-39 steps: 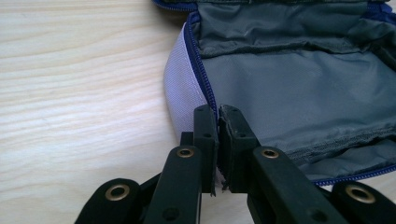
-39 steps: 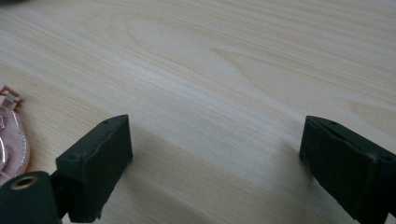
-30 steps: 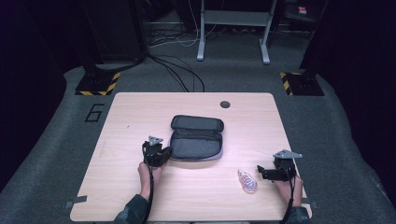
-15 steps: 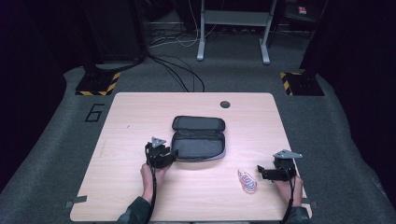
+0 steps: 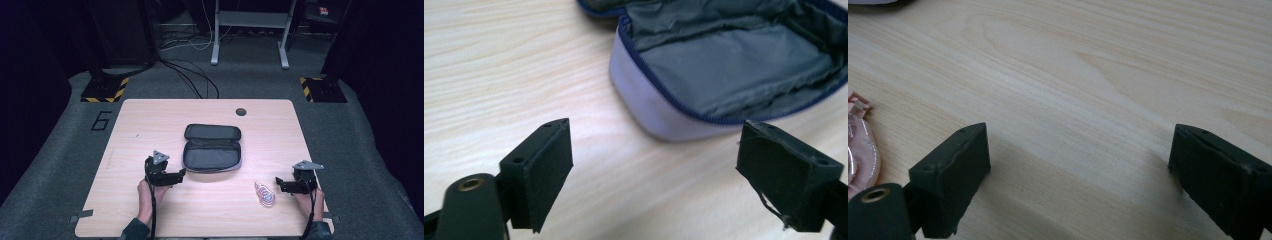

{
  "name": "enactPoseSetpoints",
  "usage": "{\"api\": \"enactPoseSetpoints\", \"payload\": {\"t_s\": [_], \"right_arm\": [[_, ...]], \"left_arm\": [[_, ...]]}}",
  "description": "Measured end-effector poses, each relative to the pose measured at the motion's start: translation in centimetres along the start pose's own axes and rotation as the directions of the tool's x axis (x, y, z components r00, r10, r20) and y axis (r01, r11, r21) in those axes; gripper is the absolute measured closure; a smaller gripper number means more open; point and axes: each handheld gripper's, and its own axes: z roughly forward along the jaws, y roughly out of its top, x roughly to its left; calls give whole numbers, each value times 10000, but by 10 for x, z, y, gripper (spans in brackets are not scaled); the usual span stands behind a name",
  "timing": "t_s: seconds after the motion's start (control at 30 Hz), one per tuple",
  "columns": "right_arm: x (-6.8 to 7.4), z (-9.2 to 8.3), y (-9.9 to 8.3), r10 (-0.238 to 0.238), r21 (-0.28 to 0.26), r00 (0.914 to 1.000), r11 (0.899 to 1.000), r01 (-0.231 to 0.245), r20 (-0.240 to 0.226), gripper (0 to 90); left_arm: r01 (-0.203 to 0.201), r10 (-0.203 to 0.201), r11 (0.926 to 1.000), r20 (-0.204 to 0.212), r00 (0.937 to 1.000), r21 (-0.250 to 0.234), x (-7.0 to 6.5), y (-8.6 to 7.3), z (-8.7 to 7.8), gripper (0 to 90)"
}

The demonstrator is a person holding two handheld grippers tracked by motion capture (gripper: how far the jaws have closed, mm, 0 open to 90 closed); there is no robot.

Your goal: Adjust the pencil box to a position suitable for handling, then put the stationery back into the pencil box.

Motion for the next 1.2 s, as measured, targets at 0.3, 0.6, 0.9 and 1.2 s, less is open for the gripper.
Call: {"api": "enactPoseSetpoints", "payload": {"t_s": [0.3, 0.6, 0.9, 1.2], "right_arm": [[0, 0, 0, 0, -7, 10000, 10000, 0, 24, 90], [1, 0, 0, 21, -37, 10000, 10000, -20, 78, 84], [0, -2, 0, 209, 144, 9994, 9997, -213, 259, 44], [22, -39, 4, 378, -389, 9982, 9985, -396, -469, 18]], "left_arm": [[-176, 189, 9985, -256, 9995, 511, 11, -26, -14, 53], [-178, 261, 9950, -845, 9961, 984, 22, -57, -16, 2], [-286, 372, 9968, -1149, 9927, 752, 20, -66, -15, 0], [-322, 401, 9968, -1077, 9934, 738, 20, -66, -15, 1]]}}
